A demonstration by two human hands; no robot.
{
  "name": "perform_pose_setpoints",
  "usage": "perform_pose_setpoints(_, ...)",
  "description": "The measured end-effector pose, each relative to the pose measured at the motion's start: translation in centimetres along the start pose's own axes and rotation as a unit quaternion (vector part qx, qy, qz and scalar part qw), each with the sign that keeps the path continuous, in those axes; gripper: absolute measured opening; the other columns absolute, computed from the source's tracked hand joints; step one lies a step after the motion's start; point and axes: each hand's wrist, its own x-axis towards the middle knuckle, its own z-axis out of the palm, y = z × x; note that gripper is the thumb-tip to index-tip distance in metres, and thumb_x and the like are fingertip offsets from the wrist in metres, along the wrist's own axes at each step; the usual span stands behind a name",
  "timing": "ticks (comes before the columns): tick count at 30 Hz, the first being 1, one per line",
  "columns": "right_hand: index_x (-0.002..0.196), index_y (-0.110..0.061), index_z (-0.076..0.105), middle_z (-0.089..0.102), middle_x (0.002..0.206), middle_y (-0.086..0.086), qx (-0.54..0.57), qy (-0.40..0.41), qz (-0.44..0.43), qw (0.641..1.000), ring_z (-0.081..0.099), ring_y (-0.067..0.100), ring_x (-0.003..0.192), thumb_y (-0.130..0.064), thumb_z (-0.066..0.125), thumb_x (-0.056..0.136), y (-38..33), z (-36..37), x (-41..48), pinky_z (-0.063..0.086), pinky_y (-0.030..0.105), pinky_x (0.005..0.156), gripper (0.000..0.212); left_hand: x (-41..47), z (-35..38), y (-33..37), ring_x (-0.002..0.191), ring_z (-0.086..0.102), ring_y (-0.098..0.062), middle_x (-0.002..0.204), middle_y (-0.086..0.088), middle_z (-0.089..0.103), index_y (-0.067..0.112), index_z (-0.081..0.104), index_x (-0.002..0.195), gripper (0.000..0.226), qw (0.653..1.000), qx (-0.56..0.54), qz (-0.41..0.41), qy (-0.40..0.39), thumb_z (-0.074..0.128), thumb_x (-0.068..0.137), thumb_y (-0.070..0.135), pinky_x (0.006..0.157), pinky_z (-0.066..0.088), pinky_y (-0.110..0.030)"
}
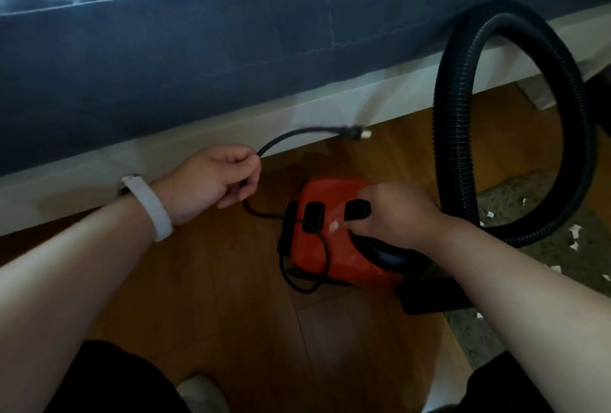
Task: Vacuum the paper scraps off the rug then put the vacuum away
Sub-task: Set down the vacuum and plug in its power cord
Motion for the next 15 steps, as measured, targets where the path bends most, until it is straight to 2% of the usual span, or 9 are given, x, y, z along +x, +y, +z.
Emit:
perform_pose_setpoints(2, 0.069, -0.021, 0.057, 0.058, 0.067, -0.006, 0.004, 0.0, 0.002, 1.0, 0.056, 0.012, 0.062, -0.06, 0.068, 0.079, 0.1, 0.0, 0.1, 0.046, 0.033, 0.054, 0.042, -0.7, -1.7, -1.2, 0.041, 0.033, -0.014, 0.056, -0.005, 0.05, 0.021, 0.061, 0.07, 0.034, 0.993, 0.022, -0.102, -0.054, 0.05, 0.099, 0.035, 0.044, 0.032, -0.023)
perform_pose_setpoints(4, 0.065, -0.022, 0.053, 0.057, 0.065, -0.006, 0.019, -0.004, -0.001, 1.0, 0.055, 0.013, 0.06, -0.057, 0.069, 0.079, 0.2, -0.1, 0.2, 0.043, 0.033, 0.052, 0.042, -0.8, -2.7, -2.8, 0.04, 0.034, -0.014, 0.055, -0.005, 0.052, 0.015, 0.06, 0.072, 0.035, 0.969, 0.137, -0.197, -0.061, 0.049, 0.101, 0.032, 0.049, 0.031, -0.027)
perform_pose_setpoints(6, 0.064, -0.022, 0.052, 0.057, 0.065, -0.005, 0.022, -0.008, -0.006, 1.0, 0.055, 0.013, 0.06, -0.055, 0.07, 0.08, 0.1, -0.1, 0.2, 0.043, 0.033, 0.051, 0.041, -0.7, -3.2, -4.5, 0.04, 0.039, -0.014, 0.056, -0.004, 0.056, 0.01, 0.06, 0.077, 0.037, 0.928, 0.259, -0.262, -0.057, 0.045, 0.106, 0.027, 0.056, 0.036, -0.03)
perform_pose_setpoints(9, 0.066, -0.021, 0.054, 0.057, 0.066, -0.005, 0.019, -0.006, -0.01, 1.0, 0.056, 0.013, 0.062, -0.056, 0.069, 0.08, 0.0, -0.1, 0.1, 0.047, 0.036, 0.055, 0.041, -0.5, -3.4, -6.2, 0.042, 0.047, -0.015, 0.059, -0.005, 0.06, 0.007, 0.061, 0.085, 0.036, 0.881, 0.327, -0.339, -0.055, 0.042, 0.107, 0.028, 0.053, 0.04, -0.029)
perform_pose_setpoints(12, 0.066, -0.022, 0.054, 0.056, 0.065, -0.007, 0.028, -0.002, -0.009, 1.0, 0.054, 0.011, 0.06, -0.061, 0.066, 0.076, 0.0, -0.2, 0.0, 0.041, 0.032, 0.05, 0.043, 0.0, -3.8, -7.0, 0.039, 0.049, -0.017, 0.06, -0.007, 0.063, 0.001, 0.066, 0.097, 0.034, 0.845, 0.372, -0.383, -0.033, 0.043, 0.105, 0.025, 0.042, 0.039, -0.023)
perform_pose_setpoints(14, 0.066, -0.023, 0.055, 0.056, 0.065, -0.008, 0.035, -0.001, -0.008, 0.999, 0.054, 0.009, 0.06, -0.066, 0.064, 0.072, 0.0, -0.3, -0.1, 0.035, 0.029, 0.048, 0.044, 0.1, -3.5, -6.7, 0.044, 0.053, -0.02, 0.075, -0.015, 0.071, -0.003, 0.069, 0.103, 0.036, 0.823, 0.389, -0.412, -0.039, 0.042, 0.105, 0.021, 0.04, 0.039, -0.021)
perform_pose_setpoints(15, 0.066, -0.024, 0.055, 0.056, 0.065, -0.009, 0.036, 0.001, -0.007, 0.999, 0.054, 0.009, 0.06, -0.068, 0.063, 0.072, 0.0, -0.4, -0.1, 0.033, 0.029, 0.048, 0.045, 0.2, -3.2, -6.8, 0.054, 0.06, -0.023, 0.089, -0.019, 0.074, -0.003, 0.071, 0.105, 0.034, 0.814, 0.399, -0.421, -0.031, 0.043, 0.105, 0.017, 0.043, 0.042, -0.023)
